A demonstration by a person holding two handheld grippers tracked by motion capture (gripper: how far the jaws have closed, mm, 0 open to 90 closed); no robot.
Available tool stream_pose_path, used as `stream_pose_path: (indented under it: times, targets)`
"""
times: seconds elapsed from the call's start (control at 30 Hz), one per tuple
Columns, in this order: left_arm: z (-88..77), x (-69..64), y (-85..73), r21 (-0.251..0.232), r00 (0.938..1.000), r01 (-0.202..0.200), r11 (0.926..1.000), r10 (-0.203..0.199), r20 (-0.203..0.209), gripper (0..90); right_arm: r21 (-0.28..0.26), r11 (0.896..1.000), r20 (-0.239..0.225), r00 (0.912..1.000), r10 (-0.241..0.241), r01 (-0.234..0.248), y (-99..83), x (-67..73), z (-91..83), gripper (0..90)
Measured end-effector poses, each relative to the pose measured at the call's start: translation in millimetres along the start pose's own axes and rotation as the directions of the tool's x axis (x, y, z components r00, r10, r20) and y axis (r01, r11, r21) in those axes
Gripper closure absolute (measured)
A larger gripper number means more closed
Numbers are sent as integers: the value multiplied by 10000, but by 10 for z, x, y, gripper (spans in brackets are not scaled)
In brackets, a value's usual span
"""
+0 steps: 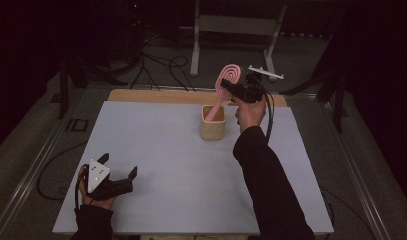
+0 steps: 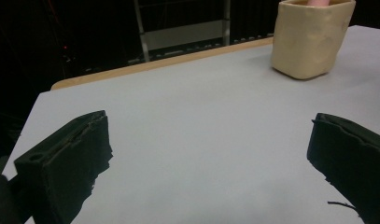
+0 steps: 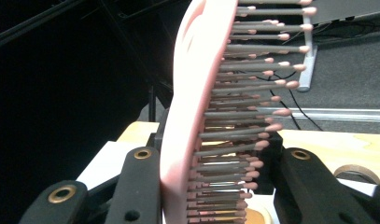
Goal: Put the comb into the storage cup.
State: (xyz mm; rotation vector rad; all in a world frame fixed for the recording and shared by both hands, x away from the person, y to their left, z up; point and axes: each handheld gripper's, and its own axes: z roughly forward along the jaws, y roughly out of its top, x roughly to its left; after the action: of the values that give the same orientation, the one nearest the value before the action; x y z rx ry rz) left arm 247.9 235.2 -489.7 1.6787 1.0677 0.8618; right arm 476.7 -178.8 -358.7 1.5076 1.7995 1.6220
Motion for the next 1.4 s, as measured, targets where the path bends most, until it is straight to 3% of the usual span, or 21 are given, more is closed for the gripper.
stream_pose_path:
  times: [1.4]
  targets:
    - [1, -5, -3, 44, 10000, -75, 10000, 75, -2, 2, 297, 9995, 240, 9996, -128, 121, -329, -36, 142, 635]
